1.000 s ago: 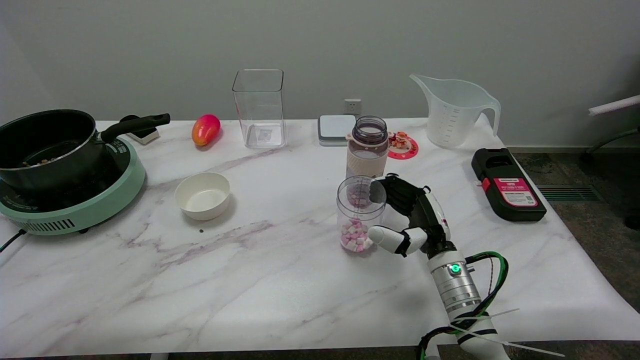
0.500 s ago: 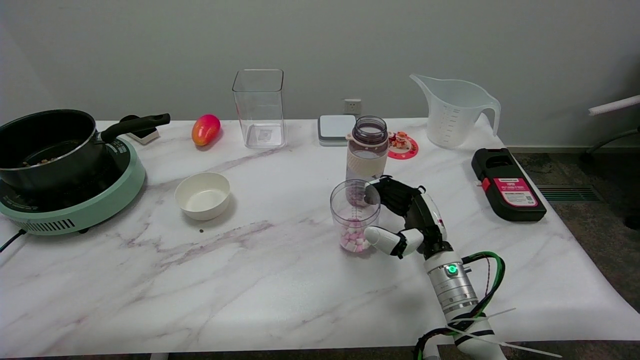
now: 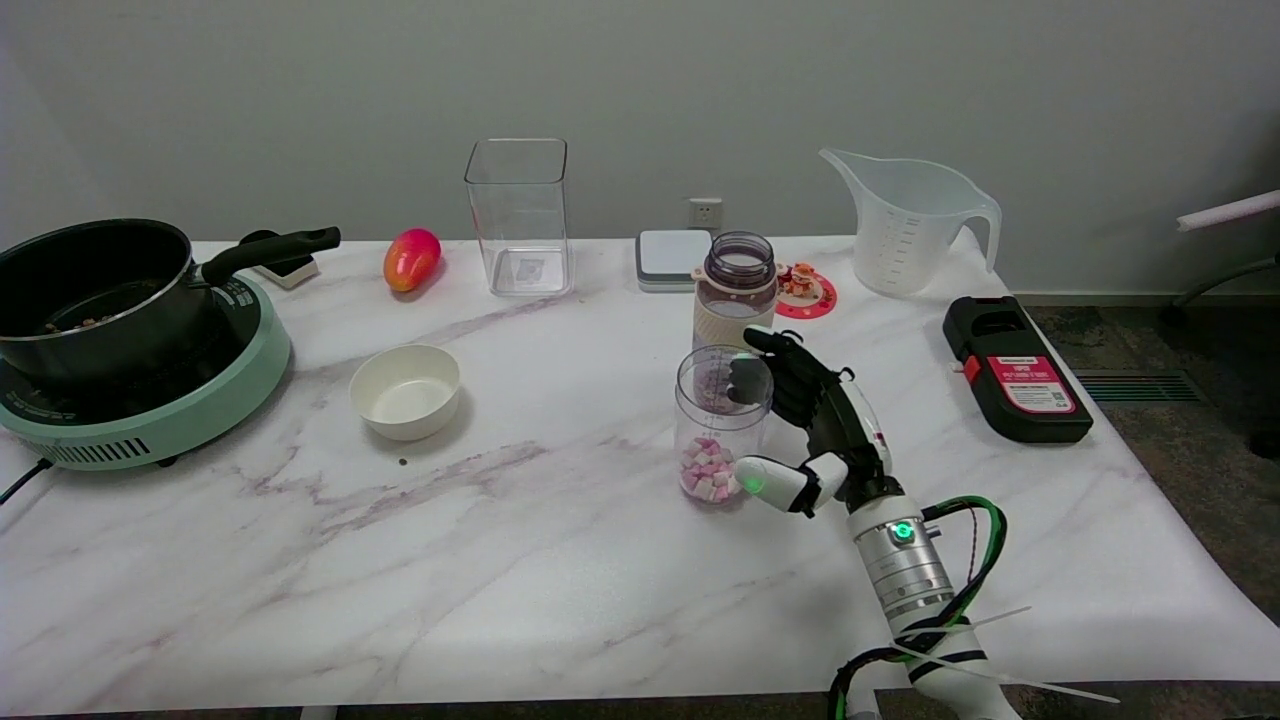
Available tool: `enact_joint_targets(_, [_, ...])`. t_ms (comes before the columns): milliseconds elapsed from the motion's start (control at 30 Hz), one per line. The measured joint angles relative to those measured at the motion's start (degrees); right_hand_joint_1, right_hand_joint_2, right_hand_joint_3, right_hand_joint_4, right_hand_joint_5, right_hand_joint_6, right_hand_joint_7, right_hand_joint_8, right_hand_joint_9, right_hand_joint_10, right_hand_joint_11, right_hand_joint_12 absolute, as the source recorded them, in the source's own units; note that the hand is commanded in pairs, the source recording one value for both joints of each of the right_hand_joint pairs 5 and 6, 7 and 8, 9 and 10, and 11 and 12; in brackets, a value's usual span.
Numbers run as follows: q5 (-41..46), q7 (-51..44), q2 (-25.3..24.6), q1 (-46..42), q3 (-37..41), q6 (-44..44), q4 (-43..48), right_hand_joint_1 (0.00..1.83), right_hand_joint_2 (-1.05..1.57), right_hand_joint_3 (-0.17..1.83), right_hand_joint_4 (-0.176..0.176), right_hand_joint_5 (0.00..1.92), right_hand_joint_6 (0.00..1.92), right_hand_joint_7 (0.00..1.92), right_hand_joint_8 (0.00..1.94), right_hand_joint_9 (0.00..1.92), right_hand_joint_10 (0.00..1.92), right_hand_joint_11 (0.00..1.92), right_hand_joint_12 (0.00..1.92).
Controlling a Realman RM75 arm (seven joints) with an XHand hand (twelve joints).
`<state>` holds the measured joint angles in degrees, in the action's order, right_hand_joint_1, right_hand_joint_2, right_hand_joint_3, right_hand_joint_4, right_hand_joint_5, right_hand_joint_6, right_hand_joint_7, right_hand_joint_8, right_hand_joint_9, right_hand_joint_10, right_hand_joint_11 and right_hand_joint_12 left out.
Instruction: Pick up the measuring cup.
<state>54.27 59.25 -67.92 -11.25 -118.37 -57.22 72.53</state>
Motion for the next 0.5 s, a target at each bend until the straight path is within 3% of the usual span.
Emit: enact_joint_targets(500, [-0.23, 1.37, 0.14, 0.5, 0.09, 0.29, -0.47, 1.14, -0.42, 1.07, 0.0, 0.39, 0.39, 0.61, 0.61, 0.58, 0.58, 0.65, 0.65])
